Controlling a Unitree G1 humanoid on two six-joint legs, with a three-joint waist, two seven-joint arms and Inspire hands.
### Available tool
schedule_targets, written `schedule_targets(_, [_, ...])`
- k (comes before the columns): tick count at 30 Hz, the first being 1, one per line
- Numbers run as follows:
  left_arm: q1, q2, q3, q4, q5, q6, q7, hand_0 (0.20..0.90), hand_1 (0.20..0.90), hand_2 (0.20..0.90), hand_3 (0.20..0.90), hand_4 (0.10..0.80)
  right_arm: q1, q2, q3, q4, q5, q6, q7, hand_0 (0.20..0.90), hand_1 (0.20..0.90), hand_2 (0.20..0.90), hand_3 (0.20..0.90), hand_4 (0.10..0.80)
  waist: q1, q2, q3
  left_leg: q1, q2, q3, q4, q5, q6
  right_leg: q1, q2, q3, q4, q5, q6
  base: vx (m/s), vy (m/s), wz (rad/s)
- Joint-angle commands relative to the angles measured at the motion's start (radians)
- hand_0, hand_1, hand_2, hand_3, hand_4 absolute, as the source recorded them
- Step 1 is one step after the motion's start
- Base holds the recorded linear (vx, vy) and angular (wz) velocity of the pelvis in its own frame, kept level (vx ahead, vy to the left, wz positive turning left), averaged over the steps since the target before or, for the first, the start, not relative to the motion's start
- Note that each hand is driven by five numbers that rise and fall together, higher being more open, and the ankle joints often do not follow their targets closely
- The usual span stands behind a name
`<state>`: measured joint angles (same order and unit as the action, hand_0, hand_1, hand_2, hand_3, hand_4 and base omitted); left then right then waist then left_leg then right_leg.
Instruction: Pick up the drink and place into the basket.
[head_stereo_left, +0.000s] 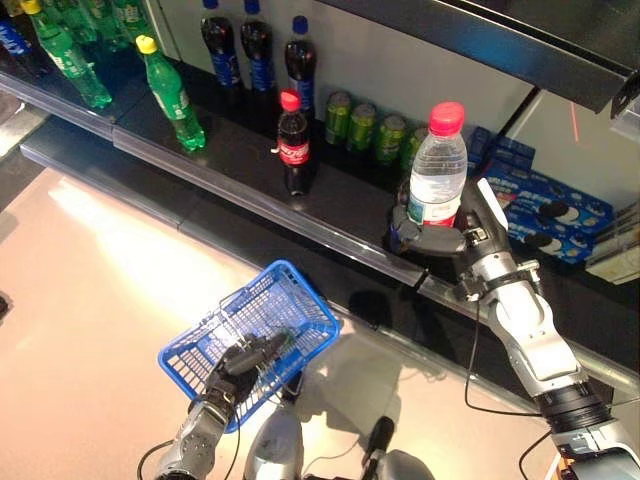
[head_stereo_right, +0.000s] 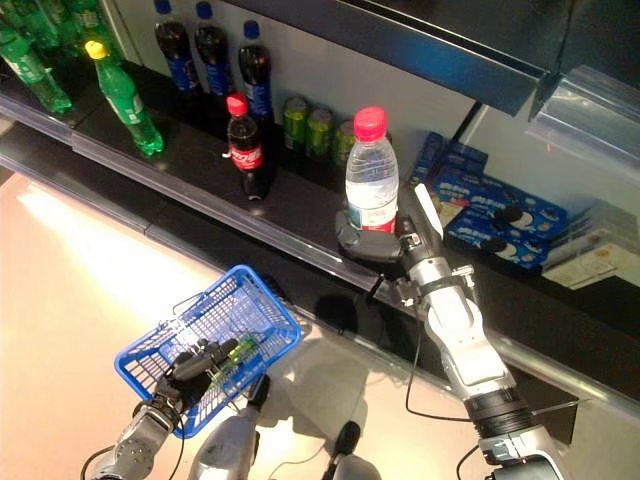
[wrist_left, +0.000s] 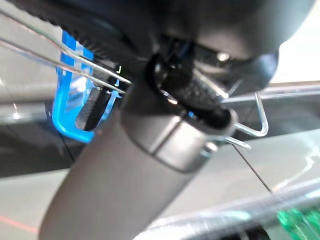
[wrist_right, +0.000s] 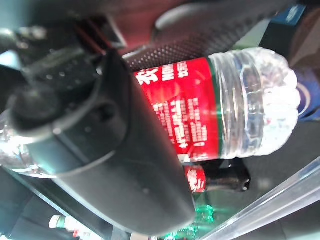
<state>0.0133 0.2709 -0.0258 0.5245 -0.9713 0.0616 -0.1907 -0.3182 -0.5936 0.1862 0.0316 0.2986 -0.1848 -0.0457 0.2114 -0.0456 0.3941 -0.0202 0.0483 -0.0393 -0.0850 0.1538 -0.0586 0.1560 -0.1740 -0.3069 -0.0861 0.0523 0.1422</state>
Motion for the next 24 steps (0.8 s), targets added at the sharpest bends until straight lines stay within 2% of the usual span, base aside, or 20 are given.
schedule_targets(1, [-0.035, 0.068, -0.059, -0.193, -0.103, -0.083, -0.134, 0.3, 0.3, 0.3, 0.2, 0.1, -0.065, -0.033, 0.022, -0.155, 0.064, -0.178, -0.054, 0.3, 0.3, 0.3, 0.2, 0.1, 0.013, -0.002, -0.285, 0.073, 0.023, 0.005, -0.002, -0.11, -0.019, 0.032, 0.0, -0.023, 0.006, -0.031, 0.01, 0.03, -0.04, 0.04])
schedule_targets(13, [-0.053, 0.121, -0.094, -0.498, -0.192, -0.019, -0.164, 0.3, 0.3, 0.3, 0.2, 0.1, -0.091, -0.032, 0.079, -0.204, 0.058, -0.193, -0.07, 0.3, 0.3, 0.3, 0.2, 0.1, 0.065, -0.013, -0.286, 0.065, 0.015, -0.05, -0.002, -0.104, -0.02, 0.053, 0.0, -0.058, 0.007, -0.039, 0.012, 0.014, -0.031, 0.09])
schedule_targets(24, [-0.059, 0.157, -0.11, -0.704, -0.251, 0.026, -0.211, 0.3, 0.3, 0.3, 0.2, 0.1, -0.094, -0.035, 0.115, -0.249, 0.042, -0.207, -0.074, 0.3, 0.3, 0.3, 0.2, 0.1, 0.104, -0.017, -0.292, 0.052, 0.003, -0.105, -0.002, -0.096, -0.021, 0.06, 0.0, -0.081, 0.007, -0.042, 0.014, 0.001, -0.021, 0.12])
